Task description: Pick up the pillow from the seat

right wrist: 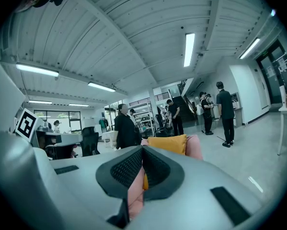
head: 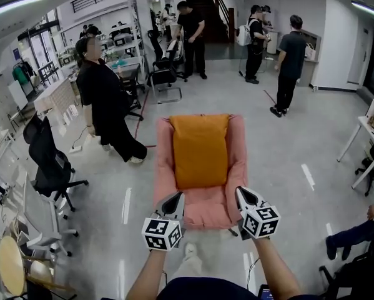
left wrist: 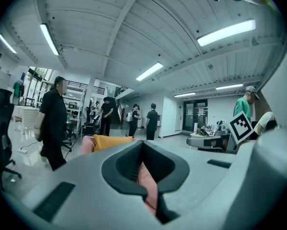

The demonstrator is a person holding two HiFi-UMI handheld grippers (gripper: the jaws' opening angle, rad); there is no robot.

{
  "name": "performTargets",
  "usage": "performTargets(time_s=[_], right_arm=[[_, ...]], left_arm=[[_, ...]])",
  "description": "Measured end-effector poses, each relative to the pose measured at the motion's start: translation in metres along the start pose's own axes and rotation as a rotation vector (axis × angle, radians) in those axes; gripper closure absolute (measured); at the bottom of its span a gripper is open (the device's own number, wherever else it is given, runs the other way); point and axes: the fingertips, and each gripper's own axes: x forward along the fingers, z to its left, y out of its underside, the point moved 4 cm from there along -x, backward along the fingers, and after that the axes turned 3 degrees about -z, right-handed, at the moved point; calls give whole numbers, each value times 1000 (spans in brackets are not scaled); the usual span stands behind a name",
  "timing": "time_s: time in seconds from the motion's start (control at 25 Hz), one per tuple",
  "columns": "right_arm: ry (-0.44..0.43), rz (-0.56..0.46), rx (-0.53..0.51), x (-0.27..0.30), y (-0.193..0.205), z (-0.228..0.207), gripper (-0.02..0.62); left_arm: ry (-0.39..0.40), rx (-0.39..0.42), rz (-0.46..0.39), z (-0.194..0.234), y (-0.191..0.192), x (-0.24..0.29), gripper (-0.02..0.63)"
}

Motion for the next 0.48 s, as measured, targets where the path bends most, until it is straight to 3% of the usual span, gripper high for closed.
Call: performTargets(time_s=[0.48], right_arm=[[27, 41, 19, 76, 5, -28, 575]], left_arm=[[17, -31, 12, 53, 2, 65, 601]])
